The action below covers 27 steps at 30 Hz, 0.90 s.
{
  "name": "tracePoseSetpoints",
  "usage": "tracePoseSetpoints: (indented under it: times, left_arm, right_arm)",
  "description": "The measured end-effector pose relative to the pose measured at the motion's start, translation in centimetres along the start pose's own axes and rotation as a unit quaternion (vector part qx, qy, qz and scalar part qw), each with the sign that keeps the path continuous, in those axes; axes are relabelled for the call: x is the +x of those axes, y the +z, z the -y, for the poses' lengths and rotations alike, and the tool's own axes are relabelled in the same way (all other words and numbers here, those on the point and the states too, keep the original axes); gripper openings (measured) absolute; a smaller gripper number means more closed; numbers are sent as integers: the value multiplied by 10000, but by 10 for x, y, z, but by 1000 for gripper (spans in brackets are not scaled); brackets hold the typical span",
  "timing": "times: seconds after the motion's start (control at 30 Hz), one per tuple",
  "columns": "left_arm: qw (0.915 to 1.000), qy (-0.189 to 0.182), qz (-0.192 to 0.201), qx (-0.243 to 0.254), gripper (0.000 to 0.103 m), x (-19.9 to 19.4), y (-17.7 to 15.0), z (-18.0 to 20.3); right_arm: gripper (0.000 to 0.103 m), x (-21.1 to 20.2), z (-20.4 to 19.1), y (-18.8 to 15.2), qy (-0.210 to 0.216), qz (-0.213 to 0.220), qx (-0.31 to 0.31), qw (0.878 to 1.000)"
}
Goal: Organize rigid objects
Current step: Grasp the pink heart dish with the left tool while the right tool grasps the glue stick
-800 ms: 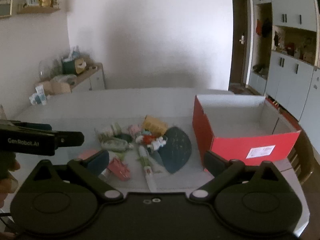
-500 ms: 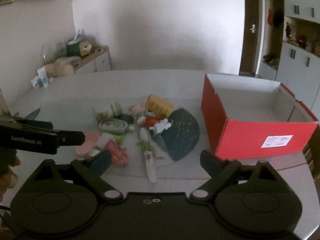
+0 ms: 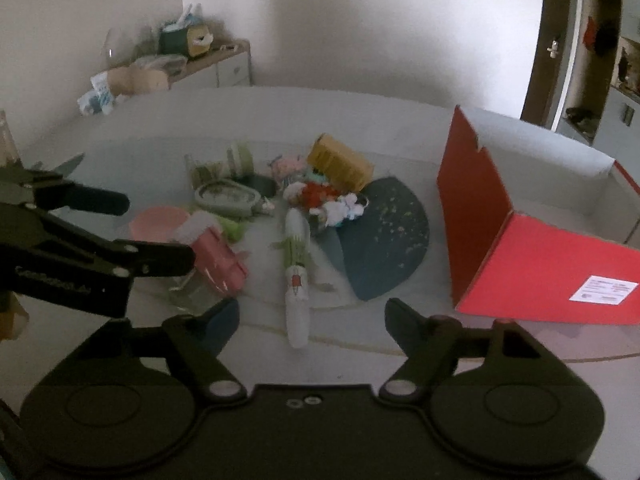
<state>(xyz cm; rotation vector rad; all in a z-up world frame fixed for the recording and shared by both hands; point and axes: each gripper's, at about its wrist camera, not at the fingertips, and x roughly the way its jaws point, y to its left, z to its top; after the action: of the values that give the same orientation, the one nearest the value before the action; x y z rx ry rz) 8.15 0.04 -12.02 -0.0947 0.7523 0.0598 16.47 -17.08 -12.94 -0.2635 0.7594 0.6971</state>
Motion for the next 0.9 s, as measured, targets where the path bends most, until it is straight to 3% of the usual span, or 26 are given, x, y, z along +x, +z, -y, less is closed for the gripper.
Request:
tracePoseSetpoints:
  times: [0.1,0.3,0.47,0.67,0.9]
  left_arm:
    - [9999,101,-99,5,96,9,-1,-3]
    - [9983,300,-232,-434,96,11,-6,-30]
    - [9957,657,-245,-605,96,9,-11,-53]
    - [9953,911,-288,-158,91,24,-19,-60]
    - [9969,714,-256,230,90,40,-12,-60]
  right_arm:
    - [77,1,2,-1,37,-44,-15,10000]
    - [77,7,2,1,93,-64,-74,9999]
    - [74,17,-2,3,107,-137,-196,9997]
    - [66,34,-10,3,160,-308,-415,9985]
    - [54,53,-13,11,162,-388,-490,9979]
